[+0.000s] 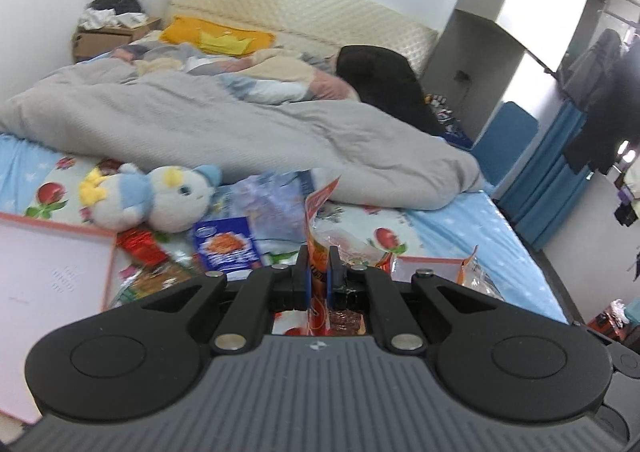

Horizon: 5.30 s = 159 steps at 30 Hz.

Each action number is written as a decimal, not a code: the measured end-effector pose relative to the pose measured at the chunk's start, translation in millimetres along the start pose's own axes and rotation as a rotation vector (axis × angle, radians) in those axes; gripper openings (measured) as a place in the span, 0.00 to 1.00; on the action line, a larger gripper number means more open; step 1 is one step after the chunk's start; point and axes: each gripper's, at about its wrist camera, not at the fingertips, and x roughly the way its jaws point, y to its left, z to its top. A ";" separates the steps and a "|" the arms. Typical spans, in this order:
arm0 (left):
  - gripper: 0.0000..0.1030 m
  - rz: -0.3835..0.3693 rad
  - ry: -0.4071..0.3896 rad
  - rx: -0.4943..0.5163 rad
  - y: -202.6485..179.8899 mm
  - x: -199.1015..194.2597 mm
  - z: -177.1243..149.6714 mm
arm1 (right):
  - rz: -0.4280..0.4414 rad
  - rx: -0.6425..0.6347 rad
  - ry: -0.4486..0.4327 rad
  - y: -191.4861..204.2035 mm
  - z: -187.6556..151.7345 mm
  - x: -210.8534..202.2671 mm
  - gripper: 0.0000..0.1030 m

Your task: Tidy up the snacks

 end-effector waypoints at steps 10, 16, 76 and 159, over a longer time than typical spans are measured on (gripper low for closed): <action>0.07 -0.063 0.070 0.049 -55.4 54.7 -0.8 | -0.078 0.058 0.042 -59.6 -7.7 15.7 0.51; 0.07 -0.087 0.166 0.078 -76.0 105.3 -18.8 | -0.122 0.085 0.141 -88.9 -29.6 40.5 0.51; 0.56 -0.117 0.118 0.261 -59.5 26.6 -22.0 | -0.095 0.231 0.093 -64.4 -33.1 -9.5 0.78; 0.82 0.158 0.107 0.188 196.9 134.0 -129.9 | 0.158 -0.077 0.197 98.5 -63.8 187.7 0.78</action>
